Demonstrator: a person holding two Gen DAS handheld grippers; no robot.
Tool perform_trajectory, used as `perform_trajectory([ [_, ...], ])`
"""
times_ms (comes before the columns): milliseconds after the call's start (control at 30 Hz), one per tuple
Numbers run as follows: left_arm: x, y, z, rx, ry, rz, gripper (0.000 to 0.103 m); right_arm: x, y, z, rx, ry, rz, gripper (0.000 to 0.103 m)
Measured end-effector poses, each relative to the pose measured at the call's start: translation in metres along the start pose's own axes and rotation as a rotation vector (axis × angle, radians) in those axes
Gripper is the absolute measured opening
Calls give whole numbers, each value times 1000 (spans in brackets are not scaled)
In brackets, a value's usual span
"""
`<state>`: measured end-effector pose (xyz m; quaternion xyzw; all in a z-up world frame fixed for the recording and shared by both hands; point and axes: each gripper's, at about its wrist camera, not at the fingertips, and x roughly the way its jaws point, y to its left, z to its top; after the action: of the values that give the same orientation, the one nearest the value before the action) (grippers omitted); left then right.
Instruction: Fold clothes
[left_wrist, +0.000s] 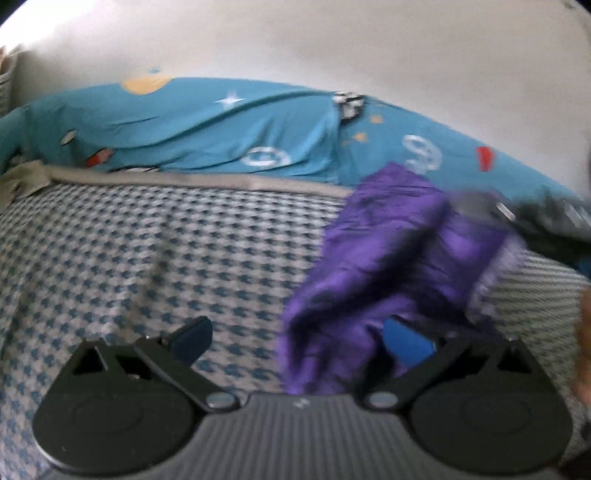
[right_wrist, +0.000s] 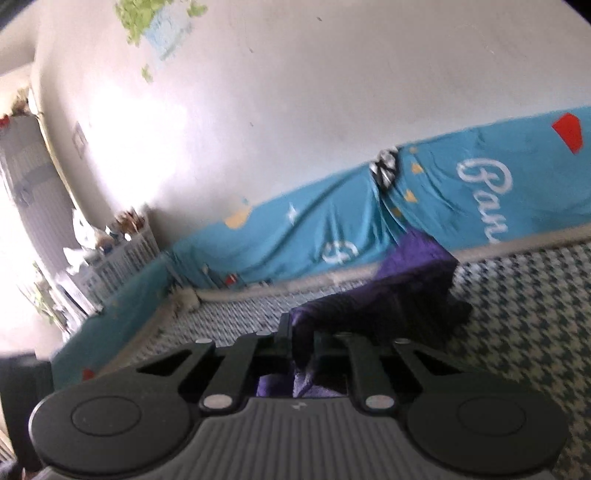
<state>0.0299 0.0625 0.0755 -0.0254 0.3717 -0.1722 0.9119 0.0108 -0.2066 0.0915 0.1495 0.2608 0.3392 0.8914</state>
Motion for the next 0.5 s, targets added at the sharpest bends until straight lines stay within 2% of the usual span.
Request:
perform_trajectory([
  [300,0,-36,-5,80,-13,-143,103,18,0,22,60,-75,75,12],
  [433,0,-53,-9,154,-27,-157,103,25,0,29,46,-82,90,12],
  [500,10,-62,-11,189,-19,-112,103,27,-2,29,51,-82,77,12],
])
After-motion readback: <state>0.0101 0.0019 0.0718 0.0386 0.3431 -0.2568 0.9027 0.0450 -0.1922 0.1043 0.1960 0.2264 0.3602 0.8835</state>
